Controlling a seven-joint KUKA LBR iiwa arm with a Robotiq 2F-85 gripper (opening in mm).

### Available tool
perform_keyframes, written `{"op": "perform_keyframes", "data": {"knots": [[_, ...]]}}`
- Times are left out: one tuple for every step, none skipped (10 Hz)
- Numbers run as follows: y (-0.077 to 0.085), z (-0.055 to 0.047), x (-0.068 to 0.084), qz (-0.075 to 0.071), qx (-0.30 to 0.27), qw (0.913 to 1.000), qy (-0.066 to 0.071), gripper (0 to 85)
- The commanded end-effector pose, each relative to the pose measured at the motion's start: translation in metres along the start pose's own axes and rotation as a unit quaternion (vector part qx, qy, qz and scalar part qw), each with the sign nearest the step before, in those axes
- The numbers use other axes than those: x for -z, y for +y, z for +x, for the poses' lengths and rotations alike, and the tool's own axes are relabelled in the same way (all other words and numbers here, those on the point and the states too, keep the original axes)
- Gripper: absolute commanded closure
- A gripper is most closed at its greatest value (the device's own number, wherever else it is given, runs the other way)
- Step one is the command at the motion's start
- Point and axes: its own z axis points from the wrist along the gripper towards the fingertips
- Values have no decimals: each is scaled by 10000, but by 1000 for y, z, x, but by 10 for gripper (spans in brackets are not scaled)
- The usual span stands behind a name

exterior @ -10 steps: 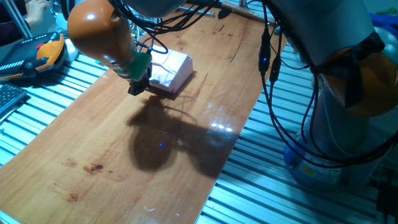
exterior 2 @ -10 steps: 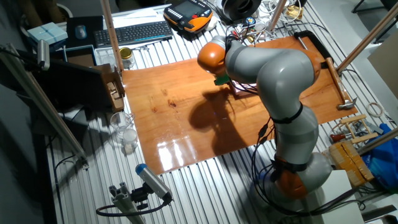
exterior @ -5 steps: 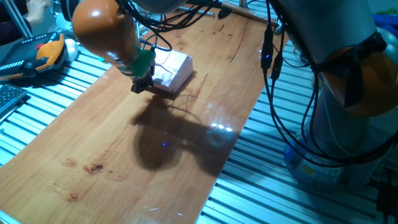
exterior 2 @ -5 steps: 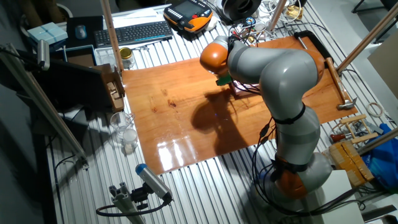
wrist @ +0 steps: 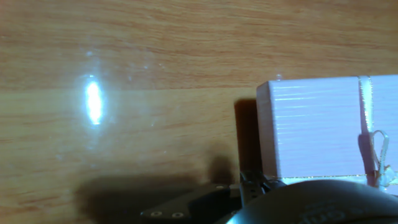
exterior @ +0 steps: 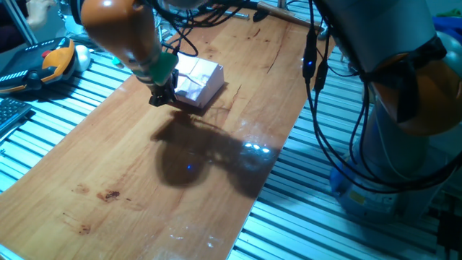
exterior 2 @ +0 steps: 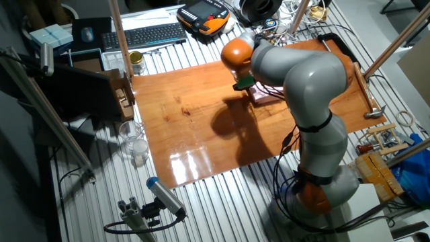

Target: Slide the outer casing onto the gift box

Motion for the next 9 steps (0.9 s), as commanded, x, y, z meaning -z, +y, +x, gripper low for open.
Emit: {"op": "perform_keyframes", "data": {"knots": [[0,0,0,-4,-2,10000,-36,850],[0,0,0,63,-3,10000,-70,850],[0,0,0,160,1,9998,-106,850],[0,0,0,173,18,9997,-153,850],[0,0,0,202,69,9996,-192,850],[0,0,0,169,112,9994,-266,850],[0,0,0,229,261,9986,-388,850],[0,0,0,189,233,9987,-403,850],[0,0,0,150,205,9989,-402,850]]}}
